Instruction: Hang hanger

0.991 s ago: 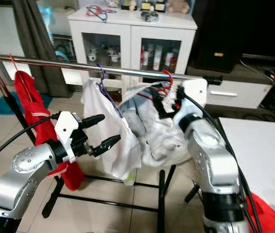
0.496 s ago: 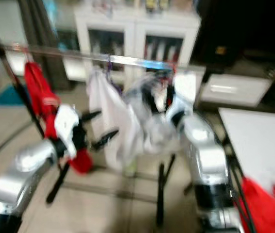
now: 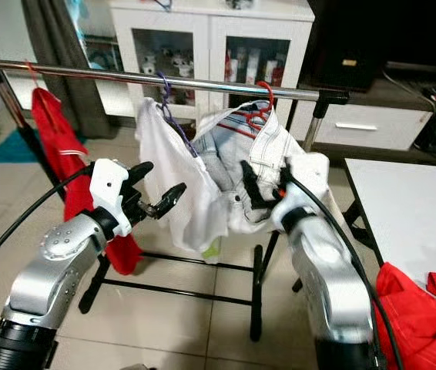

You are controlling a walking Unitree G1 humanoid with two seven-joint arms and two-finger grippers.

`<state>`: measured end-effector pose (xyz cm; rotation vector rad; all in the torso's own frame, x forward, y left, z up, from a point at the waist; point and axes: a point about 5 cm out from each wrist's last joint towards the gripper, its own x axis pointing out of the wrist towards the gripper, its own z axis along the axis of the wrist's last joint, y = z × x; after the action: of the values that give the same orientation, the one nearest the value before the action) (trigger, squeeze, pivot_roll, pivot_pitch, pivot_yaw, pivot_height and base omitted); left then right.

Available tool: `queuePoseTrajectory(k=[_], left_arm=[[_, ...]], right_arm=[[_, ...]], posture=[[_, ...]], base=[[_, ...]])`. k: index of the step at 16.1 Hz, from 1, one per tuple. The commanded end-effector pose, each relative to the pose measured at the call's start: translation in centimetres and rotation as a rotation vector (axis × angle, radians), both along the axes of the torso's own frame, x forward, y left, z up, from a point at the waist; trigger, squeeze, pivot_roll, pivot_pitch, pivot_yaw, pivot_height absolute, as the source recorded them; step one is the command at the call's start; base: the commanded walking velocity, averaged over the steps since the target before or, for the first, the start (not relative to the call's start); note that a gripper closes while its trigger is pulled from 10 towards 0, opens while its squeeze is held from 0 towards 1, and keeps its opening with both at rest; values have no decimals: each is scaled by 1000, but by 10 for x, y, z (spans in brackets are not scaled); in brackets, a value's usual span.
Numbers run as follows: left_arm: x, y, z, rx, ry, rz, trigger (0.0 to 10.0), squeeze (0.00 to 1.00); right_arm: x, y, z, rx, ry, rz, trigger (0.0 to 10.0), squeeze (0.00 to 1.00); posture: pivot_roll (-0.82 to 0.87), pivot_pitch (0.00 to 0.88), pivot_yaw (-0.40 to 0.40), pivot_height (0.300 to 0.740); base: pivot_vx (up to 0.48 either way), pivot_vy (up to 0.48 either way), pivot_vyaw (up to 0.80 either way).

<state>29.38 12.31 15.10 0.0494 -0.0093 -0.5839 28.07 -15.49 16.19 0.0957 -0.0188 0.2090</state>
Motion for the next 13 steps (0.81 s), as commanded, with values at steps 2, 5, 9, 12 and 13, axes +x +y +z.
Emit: queuePoseTrajectory(k=[2,5,9,12,13], left_arm=[[4,2,6,4,-25,23,10000,0],[4,-2,9,-11,-44,-2,10000,0],[5,0,13,-9,-52,3,10000,0],[4,1,12,5,-50,-5,10000,0],[4,1,12,8,-47,-10,10000,0]], right_arm=[[-5,-8,1,10,-2,-63,10000,0],[-8,-4,3,39,-21,-71,10000,0],[-4,-6,7,-8,-33,-121,10000,0],[-5,-7,9,39,-52,-137,10000,0],[-5,-5,7,41,-33,-130,10000,0]], posture=[[-25,0,3,740],[-26,0,7,740],[-26,0,7,740],[-13,0,8,740],[-13,0,8,740]], base=[[0,0,0],[0,0,0],[289,0,550],[415,0,133],[416,0,0]])
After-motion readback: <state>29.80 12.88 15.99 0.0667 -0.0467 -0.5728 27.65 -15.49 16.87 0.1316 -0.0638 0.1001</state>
